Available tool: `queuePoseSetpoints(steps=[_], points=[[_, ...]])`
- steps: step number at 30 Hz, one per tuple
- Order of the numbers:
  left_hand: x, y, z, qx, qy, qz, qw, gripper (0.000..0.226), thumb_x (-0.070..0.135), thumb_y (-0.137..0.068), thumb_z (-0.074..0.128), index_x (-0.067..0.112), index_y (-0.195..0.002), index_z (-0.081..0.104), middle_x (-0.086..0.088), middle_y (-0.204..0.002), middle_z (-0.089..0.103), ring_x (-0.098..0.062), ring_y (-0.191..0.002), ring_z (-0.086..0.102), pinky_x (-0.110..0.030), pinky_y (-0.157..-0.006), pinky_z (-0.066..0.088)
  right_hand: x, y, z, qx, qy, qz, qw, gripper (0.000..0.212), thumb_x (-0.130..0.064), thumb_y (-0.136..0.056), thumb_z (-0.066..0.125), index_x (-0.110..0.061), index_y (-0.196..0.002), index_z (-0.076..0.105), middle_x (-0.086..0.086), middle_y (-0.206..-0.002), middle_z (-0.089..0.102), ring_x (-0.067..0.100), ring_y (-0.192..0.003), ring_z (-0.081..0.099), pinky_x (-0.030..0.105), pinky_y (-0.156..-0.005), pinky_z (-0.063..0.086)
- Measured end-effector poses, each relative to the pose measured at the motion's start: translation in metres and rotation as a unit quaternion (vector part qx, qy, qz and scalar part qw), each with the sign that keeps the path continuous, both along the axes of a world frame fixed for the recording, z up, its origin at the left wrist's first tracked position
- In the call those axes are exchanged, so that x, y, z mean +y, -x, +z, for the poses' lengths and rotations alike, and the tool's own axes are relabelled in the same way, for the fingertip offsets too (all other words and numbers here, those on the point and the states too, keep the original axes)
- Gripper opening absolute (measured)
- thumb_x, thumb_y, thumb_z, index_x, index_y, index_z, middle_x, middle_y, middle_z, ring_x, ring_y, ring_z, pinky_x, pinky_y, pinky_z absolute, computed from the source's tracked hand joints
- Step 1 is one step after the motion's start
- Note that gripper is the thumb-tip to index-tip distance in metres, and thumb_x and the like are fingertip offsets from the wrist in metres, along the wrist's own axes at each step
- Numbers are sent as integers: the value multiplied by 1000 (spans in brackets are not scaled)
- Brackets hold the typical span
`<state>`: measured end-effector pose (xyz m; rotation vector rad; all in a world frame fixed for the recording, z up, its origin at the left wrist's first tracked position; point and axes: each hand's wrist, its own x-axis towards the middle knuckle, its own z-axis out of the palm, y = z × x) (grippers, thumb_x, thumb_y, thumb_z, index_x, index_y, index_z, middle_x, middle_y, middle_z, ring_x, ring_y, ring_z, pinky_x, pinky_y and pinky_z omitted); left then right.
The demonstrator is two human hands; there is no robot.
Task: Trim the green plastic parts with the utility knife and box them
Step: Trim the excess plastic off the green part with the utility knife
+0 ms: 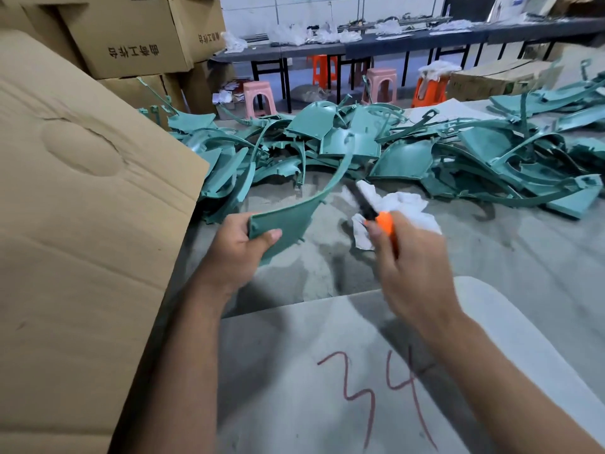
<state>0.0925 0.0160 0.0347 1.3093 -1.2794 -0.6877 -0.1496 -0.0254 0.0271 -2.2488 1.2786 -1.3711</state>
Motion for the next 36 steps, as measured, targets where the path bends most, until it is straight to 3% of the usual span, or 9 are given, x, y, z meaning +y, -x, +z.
queuePoseSetpoints(steps=[6, 9, 12, 18, 23, 30, 32, 34, 36], points=[[-15, 26, -12, -150, 45, -15, 988, 16, 19, -93, 60, 27, -88, 73, 26, -69, 65, 7, -64, 50, -19, -61, 43, 15, -24, -5, 87, -3, 121, 989, 30, -37, -110, 40, -22, -84, 35, -9, -65, 39, 24, -59, 41, 44, -58, 31], [-17, 32, -11, -94, 9, -36, 995, 14, 20, -90, 62, 19, -92, 75, 4, -84, 76, -5, -78, 61, -34, -72, 53, 9, -17, -7, 108, 10, 101, 989, 32, -39, -109, 39, -20, -84, 38, -9, -64, 40, 24, -58, 41, 43, -57, 31], [-9, 30, -4, -10, 2, -73, 997, 26, 8, -89, 64, 28, -99, 77, 10, -95, 79, -5, -89, 72, -20, -79, 54, -4, -3, -7, 73, 4, 47, 996, 31, -39, -108, 40, -20, -84, 40, -8, -65, 46, 27, -61, 45, 41, -57, 30], [7, 17, 9, 83, -35, -86, 992, 24, 9, -78, 71, 22, -93, 84, -6, -98, 79, -18, -85, 76, -28, -70, 61, -28, 27, -6, 42, 6, -18, 999, 32, -31, -109, 46, -15, -82, 42, -1, -64, 47, 31, -60, 42, 41, -58, 26], [16, 1, 8, 117, -70, -117, 984, 27, 6, -77, 72, 12, -102, 81, -17, -104, 77, -31, -89, 75, -47, -71, 64, -43, 40, -7, -3, -10, -71, 997, 33, -28, -109, 48, -17, -79, 38, 1, -58, 44, 29, -55, 41, 41, -55, 28], [25, -9, 6, 170, -37, -127, 977, 34, -3, -67, 74, 19, -91, 83, -6, -96, 79, -19, -88, 74, -33, -78, 61, -62, 63, -12, -17, -93, -203, 975, 38, -36, -108, 46, -14, -76, 45, 11, -68, 57, 37, -64, 50, 39, -60, 35], [21, -5, 8, 158, -8, -99, 982, 35, 4, -64, 82, 22, -94, 83, -5, -99, 79, -18, -91, 74, -32, -80, 61, -59, 59, -8, -118, -141, -140, 973, 39, -36, -107, 49, -11, -77, 49, 9, -67, 57, 31, -60, 50, 43, -56, 36], [14, 5, 12, 81, 28, -81, 993, 32, 3, -76, 79, 24, -101, 83, -2, -105, 79, -14, -99, 73, -26, -84, 59, -51, 49, 1, -350, -258, 28, 900, 41, -47, -103, 58, -10, -87, 57, 8, -69, 61, 22, -49, 47, 36, -45, 39], [5, 16, 13, -51, 62, -71, 994, 38, -8, -88, 69, 17, -115, 78, 2, -127, 72, -14, -126, 61, -32, -109, 48, -43, 37, 4, -456, -367, 158, 796, 54, -63, -88, 65, -10, -100, 61, 8, -72, 66, 14, -42, 43, 24, -41, 37]])
